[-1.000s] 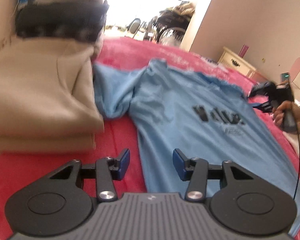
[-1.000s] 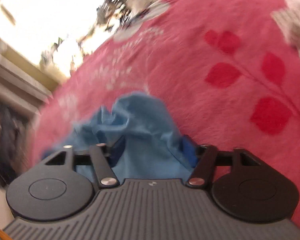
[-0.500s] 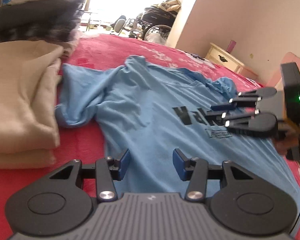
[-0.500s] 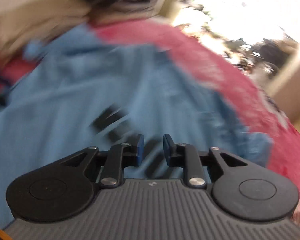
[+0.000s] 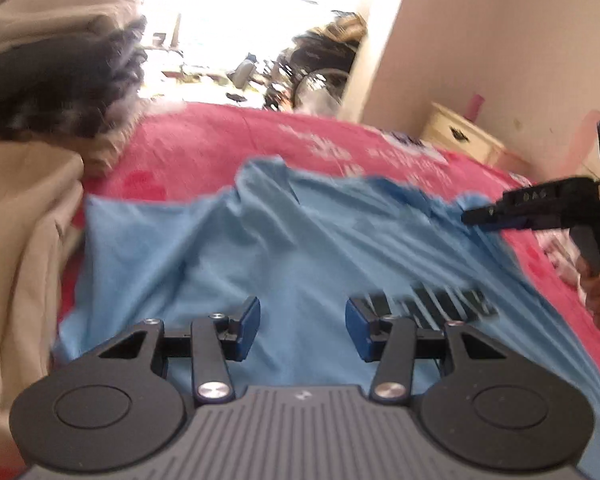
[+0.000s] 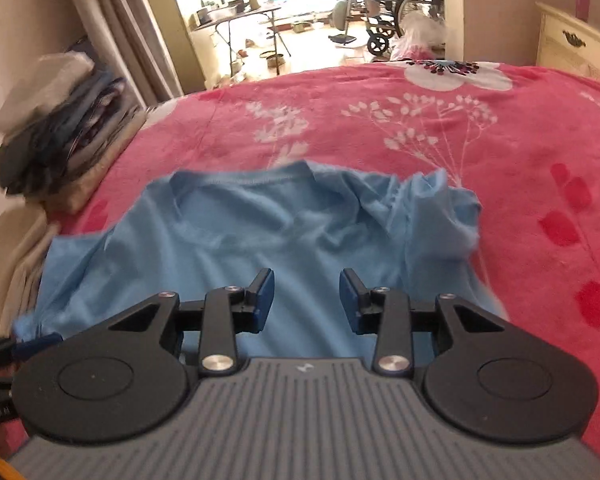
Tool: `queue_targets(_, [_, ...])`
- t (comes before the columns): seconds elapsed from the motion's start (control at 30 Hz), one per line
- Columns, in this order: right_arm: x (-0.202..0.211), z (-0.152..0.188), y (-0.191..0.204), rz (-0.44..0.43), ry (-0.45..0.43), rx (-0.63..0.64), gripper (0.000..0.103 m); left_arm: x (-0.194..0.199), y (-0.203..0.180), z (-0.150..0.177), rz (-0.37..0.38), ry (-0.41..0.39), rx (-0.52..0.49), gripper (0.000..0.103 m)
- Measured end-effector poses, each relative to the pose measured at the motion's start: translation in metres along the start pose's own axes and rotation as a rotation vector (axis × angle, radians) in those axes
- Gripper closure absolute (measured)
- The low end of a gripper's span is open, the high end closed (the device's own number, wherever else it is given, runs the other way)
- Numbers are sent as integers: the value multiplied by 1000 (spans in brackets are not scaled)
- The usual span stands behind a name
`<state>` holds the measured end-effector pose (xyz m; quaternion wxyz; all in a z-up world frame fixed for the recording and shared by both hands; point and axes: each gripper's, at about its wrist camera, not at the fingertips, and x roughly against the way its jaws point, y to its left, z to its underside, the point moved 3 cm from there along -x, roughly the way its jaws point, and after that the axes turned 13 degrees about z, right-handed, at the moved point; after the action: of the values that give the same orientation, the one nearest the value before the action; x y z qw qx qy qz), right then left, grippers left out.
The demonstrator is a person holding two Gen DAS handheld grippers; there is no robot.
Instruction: Fold clothes
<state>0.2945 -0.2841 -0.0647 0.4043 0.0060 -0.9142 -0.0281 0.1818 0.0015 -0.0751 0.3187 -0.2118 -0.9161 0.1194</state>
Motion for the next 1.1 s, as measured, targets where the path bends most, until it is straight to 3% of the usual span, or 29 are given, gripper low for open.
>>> queue_targets(0.13, [-31, -17, 1, 84, -3, 28, 59, -12, 13, -24, -56, -38, -25, 54])
queue_targets(0.23, [-51, -29, -19, 191, -7, 55, 56, -21, 24, -30, -57, -23, -4, 54])
queue_targets(0.3, [-54, -35, -41, 216, -2, 4, 55, -25, 29, -27, -64, -14, -4, 54])
queue_targets(0.33, [-55, -37, -52, 212, 1, -28, 54, -26, 31, -25, -65, -10, -2, 54])
queue_targets(0.4, [-56, -40, -74, 184, 16, -97, 37, -29, 35, -21, -69, -5, 0, 54])
queue_targets(0.53, [-53, -36, -113, 149, 27, -239, 16, -32, 39, -17, -82, -6, 1, 54])
queue_targets(0.6, [-59, -30, -130, 108, 54, -310, 14, -34, 41, -16, -89, -6, 2, 54])
queue_targets(0.73, [-84, -14, -136, -34, 196, -411, 14, -36, 43, -11, -109, -12, -3, 54])
queue_targets(0.77, [-87, -11, -130, -58, 209, -395, 16, -37, 44, -10, -115, -13, -5, 54])
queue_targets(0.9, [-86, -13, -99, 58, 150, -196, 81, -40, 43, -5, -147, -19, -23, 54])
queue_targets(0.93, [-85, -13, -91, 88, 135, -146, 92, -41, 42, -5, -153, -21, -26, 54])
queue_targets(1.1, [-74, -26, -105, 293, 26, -99, 97, -50, 37, -9, -155, -27, -29, 54])
